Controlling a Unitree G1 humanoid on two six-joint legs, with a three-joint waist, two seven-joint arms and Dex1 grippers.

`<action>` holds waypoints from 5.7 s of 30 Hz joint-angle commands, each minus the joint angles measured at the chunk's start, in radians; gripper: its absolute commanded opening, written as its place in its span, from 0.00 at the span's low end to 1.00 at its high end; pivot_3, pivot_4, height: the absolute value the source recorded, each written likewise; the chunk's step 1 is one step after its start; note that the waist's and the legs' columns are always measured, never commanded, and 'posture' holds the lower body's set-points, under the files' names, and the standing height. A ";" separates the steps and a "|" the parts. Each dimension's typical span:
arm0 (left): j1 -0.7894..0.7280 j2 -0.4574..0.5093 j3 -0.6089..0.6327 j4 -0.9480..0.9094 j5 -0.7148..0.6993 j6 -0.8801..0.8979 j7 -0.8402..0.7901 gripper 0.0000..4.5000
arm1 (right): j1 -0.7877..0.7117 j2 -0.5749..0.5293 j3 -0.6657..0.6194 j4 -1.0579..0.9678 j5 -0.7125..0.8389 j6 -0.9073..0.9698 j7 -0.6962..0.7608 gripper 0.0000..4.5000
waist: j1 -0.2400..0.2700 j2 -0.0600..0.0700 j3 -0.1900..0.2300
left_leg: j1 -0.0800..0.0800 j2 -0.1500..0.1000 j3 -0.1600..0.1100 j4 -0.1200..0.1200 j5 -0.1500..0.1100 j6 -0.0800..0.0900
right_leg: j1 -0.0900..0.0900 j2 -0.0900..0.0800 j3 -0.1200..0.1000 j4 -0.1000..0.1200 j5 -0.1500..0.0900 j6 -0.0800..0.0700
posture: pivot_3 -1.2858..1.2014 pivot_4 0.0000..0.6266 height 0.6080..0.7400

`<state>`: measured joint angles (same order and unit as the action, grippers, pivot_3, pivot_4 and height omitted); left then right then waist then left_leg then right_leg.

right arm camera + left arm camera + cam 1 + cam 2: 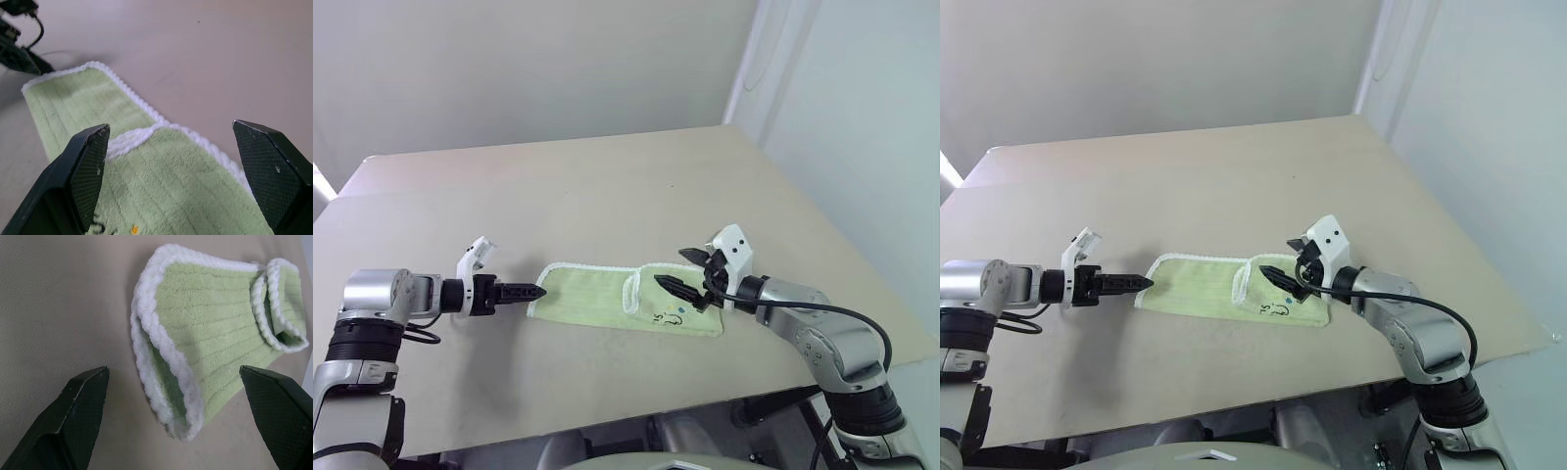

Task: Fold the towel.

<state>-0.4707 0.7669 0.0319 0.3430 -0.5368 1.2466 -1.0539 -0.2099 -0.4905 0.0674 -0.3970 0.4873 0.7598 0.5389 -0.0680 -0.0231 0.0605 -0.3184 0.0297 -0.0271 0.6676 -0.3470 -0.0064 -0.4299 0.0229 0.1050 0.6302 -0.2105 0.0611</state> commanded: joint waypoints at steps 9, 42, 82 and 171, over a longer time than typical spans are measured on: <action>-0.008 -0.095 -0.043 -0.033 -0.037 0.058 -0.002 1.00 | -0.002 0.007 -0.025 -0.050 0.007 0.014 -0.028 0.93 | 0.012 0.005 -0.003 | -0.001 -0.004 0.000 0.000 0.000 0.000 | 0.001 -0.004 0.001 -0.001 -0.002 0.003 | 0.52 0.00 0.79; -0.013 0.258 -0.061 -0.103 -0.007 -0.125 -0.175 0.01 | 0.074 -0.043 -0.037 -0.108 0.028 -0.014 0.057 0.94 | -0.002 0.002 -0.001 | -0.002 -0.003 -0.002 0.000 0.000 0.000 | -0.007 -0.002 0.001 -0.001 -0.002 0.003 | 0.52 0.00 0.79; -0.405 -0.309 -0.537 0.082 0.187 -0.413 -0.454 0.01 | 0.267 -0.052 -0.198 -0.266 0.021 0.024 -0.105 0.94 | -0.001 -0.002 0.001 | -0.003 -0.004 -0.001 0.000 0.000 0.000 | -0.001 0.000 0.004 0.000 -0.004 0.002 | 0.52 0.00 0.79; -0.031 -0.046 -0.143 -0.117 0.272 -0.948 -0.351 1.00 | -0.047 -0.134 0.320 -0.016 -0.217 -0.258 0.388 0.94 | -0.002 0.000 -0.009 | -0.001 -0.003 -0.005 0.001 0.000 0.000 | -0.001 0.000 0.002 0.001 -0.006 0.003 | 0.52 0.00 0.79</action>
<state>-0.5018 0.7027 -0.1314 0.2789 -0.2499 0.2923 -1.4109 -0.2395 -0.6137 0.3857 -0.4104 0.2861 0.5363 0.9078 -0.0696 -0.0234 0.0517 -0.3196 0.0263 -0.0324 0.6690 -0.3470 -0.0060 -0.4311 0.0233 0.1070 0.6311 -0.2163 0.0640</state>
